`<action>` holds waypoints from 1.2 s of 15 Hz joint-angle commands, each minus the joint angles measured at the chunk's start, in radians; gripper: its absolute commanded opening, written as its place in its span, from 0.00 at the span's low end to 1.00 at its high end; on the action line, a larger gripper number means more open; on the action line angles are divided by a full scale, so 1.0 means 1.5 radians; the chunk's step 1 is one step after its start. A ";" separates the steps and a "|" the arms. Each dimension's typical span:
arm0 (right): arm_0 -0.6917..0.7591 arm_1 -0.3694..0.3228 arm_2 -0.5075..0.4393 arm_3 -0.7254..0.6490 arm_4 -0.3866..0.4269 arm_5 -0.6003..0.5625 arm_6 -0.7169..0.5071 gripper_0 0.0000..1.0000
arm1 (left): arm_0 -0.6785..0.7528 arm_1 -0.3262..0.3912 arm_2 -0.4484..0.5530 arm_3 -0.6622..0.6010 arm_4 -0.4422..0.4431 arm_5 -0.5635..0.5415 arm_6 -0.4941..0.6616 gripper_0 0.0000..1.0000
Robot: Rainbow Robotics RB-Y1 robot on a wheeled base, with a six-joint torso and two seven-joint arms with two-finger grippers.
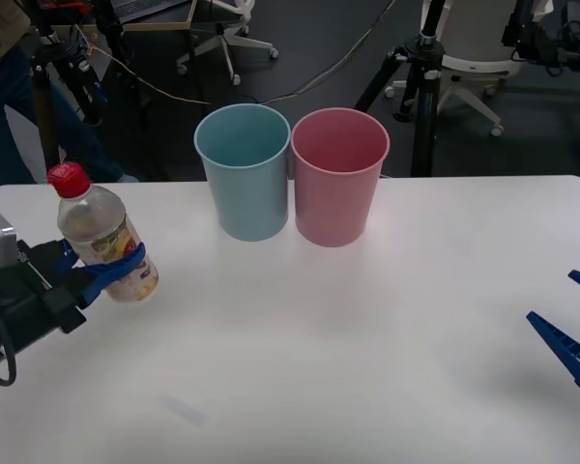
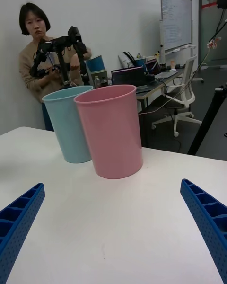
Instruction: Grasp the object on the table and drop it into the matching bin: aluminum can to the light blue bin, PET bottle to the pink bin.
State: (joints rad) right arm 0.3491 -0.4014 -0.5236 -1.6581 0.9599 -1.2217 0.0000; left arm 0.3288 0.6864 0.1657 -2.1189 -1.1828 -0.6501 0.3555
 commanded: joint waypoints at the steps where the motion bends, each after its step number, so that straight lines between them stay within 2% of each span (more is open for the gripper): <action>1: 0.000 0.000 0.000 0.000 0.000 0.000 0.000 1.00 | -0.040 0.040 -0.017 -0.029 0.000 0.000 0.015 0.00; 3: 0.000 0.000 0.000 0.000 0.000 0.000 0.000 1.00 | -0.085 0.059 -0.034 -0.032 0.000 0.000 0.027 0.00; 5: 0.000 0.000 0.000 0.000 0.000 0.000 0.000 1.00 | -0.153 0.080 -0.065 -0.031 -0.006 0.001 0.099 0.00; 8: 0.000 0.000 0.000 0.000 0.000 0.000 0.000 1.00 | -0.251 0.083 -0.109 -0.030 -0.104 0.001 0.211 0.00; 11: 0.000 0.000 0.000 0.000 0.000 0.000 0.000 1.00 | -0.341 0.083 -0.168 -0.015 -0.168 0.001 0.314 0.00; 16: 0.000 0.000 0.000 0.000 0.000 0.000 0.000 1.00 | -0.529 0.072 -0.274 0.110 -0.149 0.001 0.332 0.00; 18: 0.000 0.000 0.000 0.000 0.000 0.000 0.000 1.00 | -0.578 0.037 -0.287 0.159 -0.165 0.001 0.325 0.00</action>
State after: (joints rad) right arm 0.3491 -0.4014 -0.5236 -1.6580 0.9599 -1.2217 0.0000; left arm -0.5158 0.7615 -0.2600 -1.9037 -1.4183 -0.6490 0.8472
